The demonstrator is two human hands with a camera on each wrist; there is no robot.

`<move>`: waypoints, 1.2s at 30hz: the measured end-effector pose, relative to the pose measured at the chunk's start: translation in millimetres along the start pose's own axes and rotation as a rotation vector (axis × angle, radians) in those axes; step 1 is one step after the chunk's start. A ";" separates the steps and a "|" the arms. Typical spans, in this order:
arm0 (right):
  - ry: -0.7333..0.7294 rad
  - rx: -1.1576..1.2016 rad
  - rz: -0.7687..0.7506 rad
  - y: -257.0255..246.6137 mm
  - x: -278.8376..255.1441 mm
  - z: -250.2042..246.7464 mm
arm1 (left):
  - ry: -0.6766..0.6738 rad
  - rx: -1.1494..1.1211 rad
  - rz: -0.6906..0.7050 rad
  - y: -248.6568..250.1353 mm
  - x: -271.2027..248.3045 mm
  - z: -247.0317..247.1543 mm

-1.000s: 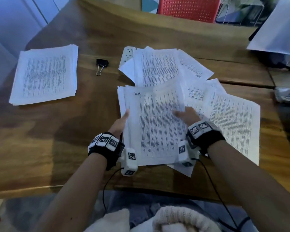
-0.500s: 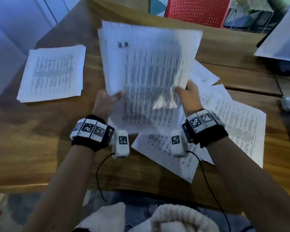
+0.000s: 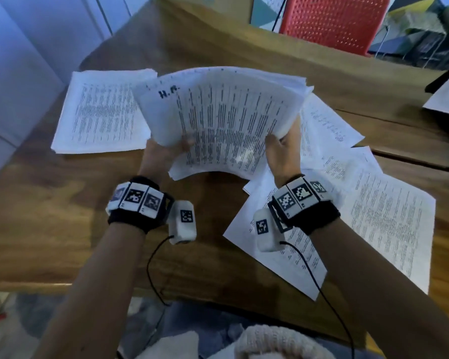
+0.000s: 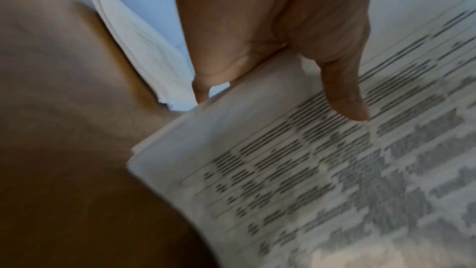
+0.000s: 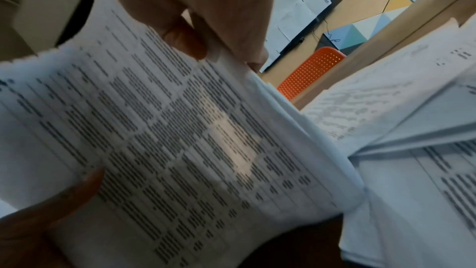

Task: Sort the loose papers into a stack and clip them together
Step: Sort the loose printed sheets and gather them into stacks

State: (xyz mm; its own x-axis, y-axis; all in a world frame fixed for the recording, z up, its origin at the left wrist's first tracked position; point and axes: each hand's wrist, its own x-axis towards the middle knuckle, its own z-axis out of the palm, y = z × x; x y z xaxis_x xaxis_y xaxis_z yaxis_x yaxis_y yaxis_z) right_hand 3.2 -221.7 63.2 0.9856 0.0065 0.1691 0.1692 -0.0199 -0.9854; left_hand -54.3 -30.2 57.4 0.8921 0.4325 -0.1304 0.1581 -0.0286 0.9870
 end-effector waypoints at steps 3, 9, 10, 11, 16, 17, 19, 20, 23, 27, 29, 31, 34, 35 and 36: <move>0.021 -0.058 -0.052 18.1 2.3 11.4 | -0.024 0.112 -0.105 -26.2 6.3 4.7; 0.009 -0.174 0.106 30.2 11.3 39.2 | 0.055 0.212 -0.138 -34.0 43.1 -26.0; -0.026 -0.207 0.146 31.7 14.1 49.3 | 0.090 0.210 -0.147 -28.5 52.9 -36.7; -0.061 -0.249 0.163 33.7 15.8 60.8 | 0.131 0.216 -0.159 -21.4 63.2 -48.6; -0.250 -0.402 0.190 34.7 29.1 137.1 | 0.335 0.315 -0.118 15.5 120.2 -119.7; -0.278 -0.414 0.195 34.0 35.5 153.6 | 0.354 0.351 -0.142 21.5 130.4 -135.3; -0.331 -0.463 0.228 32.0 47.6 186.2 | 0.386 0.380 -0.176 25.1 151.9 -164.2; -0.352 -0.488 0.254 31.8 52.1 202.1 | 0.408 0.392 -0.188 25.3 161.3 -177.8; -0.403 -0.518 0.364 36.5 58.3 242.8 | 0.455 0.504 -0.244 16.8 184.2 -205.4; -0.485 -0.586 0.473 53.4 56.6 272.5 | 0.426 0.600 -0.296 -2.7 200.5 -225.5; -0.540 -0.651 0.503 65.6 54.2 280.1 | 0.370 0.649 -0.358 -23.3 208.1 -236.2; -0.601 -0.794 0.483 77.6 51.2 282.5 | 0.318 0.680 -0.412 -42.1 208.8 -241.6; -0.576 -0.876 0.491 89.3 52.5 281.2 | 0.367 0.764 -0.469 -58.9 212.7 -242.0; -0.556 -0.860 0.480 90.9 53.6 281.9 | 0.383 0.759 -0.505 -62.1 214.5 -240.0; -0.546 -0.849 0.455 91.8 54.0 283.5 | 0.369 0.747 -0.536 -65.1 216.8 -237.1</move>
State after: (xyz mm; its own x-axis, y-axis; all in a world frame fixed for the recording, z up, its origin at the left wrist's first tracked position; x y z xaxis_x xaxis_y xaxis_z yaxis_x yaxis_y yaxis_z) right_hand 71.1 60.3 -23.9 0.8580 0.2605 -0.4427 -0.0553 -0.8100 -0.5838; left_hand 28.5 279.0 -12.9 0.4569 0.8041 -0.3803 0.8419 -0.2528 0.4768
